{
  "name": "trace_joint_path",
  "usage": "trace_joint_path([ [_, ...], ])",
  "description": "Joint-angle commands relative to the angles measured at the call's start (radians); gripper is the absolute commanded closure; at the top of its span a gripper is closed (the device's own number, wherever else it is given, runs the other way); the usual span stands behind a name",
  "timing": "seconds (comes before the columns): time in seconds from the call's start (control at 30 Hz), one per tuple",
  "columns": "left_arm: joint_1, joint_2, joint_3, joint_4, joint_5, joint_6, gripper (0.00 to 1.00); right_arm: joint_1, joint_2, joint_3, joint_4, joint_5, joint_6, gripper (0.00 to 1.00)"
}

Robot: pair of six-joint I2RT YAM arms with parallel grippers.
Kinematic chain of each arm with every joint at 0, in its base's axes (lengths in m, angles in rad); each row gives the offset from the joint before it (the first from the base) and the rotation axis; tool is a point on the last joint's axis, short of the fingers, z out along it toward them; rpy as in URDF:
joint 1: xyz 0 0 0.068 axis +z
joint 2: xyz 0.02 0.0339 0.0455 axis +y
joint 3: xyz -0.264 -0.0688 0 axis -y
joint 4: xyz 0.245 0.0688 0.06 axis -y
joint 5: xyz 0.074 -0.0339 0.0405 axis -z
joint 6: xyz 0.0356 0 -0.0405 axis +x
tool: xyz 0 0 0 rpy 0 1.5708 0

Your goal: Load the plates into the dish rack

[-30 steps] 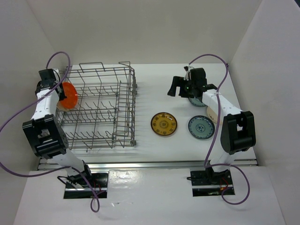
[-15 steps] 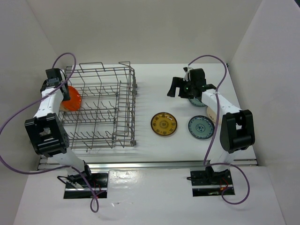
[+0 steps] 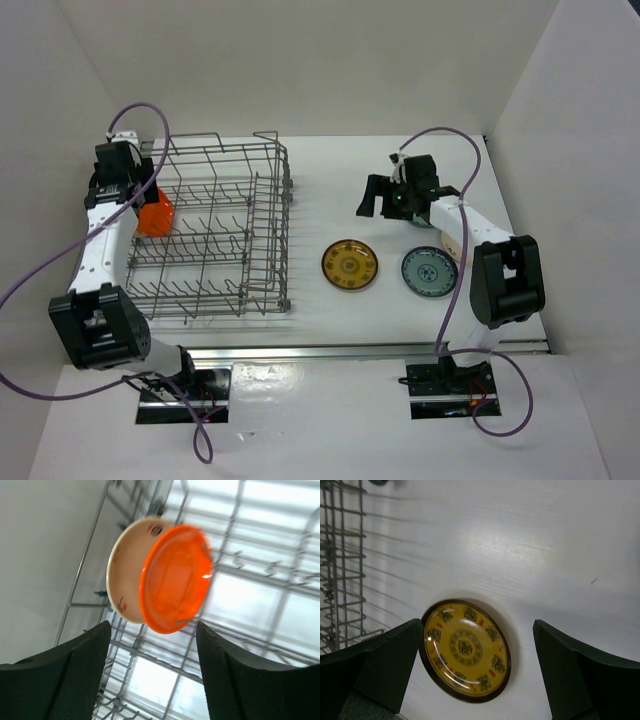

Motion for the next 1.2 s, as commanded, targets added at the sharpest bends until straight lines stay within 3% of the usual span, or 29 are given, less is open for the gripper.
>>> trace_joint_path([
  [0.0,-0.008,-0.102,-0.007,0.064,0.096,-0.03,0.24,0.007,-0.042,-0.067,-0.034,-0.026,-0.007,0.0],
  [0.17,-0.027,-0.212,-0.007,0.064,0.303,-0.04,0.18,0.007,-0.089,-0.182,-0.045,-0.015,-0.007,0.0],
  [0.33,-0.028,-0.29,-0.007,0.075,0.608,-0.099,0.13,0.007,-0.099,-0.249,-0.011,-0.058,0.024,0.07],
  [0.6,-0.028,-0.353,0.002,0.044,0.78,-0.155,0.1,0.007,-0.036,-0.341,0.085,-0.124,0.042,0.19],
  [0.87,-0.028,-0.421,-0.03,0.044,0.886,-0.215,0.09,0.007,0.027,-0.372,0.124,-0.106,0.051,0.41],
  [1.03,-0.028,-0.43,-0.065,0.055,0.983,-0.255,0.09,0.007,0.084,-0.363,0.145,-0.106,0.061,0.7],
  [1.07,-0.028,-0.43,-0.065,0.055,0.994,-0.272,0.09,0.007,0.093,-0.352,0.145,-0.106,0.061,0.86],
  [1.1,-0.028,-0.43,-0.065,0.055,1.004,-0.286,0.09,0.007,0.093,-0.352,0.145,-0.095,0.07,0.95],
  [1.17,-0.028,-0.439,-0.09,0.079,1.044,-0.335,0.09,0.007,0.121,-0.308,0.113,-0.083,0.07,1.0],
])
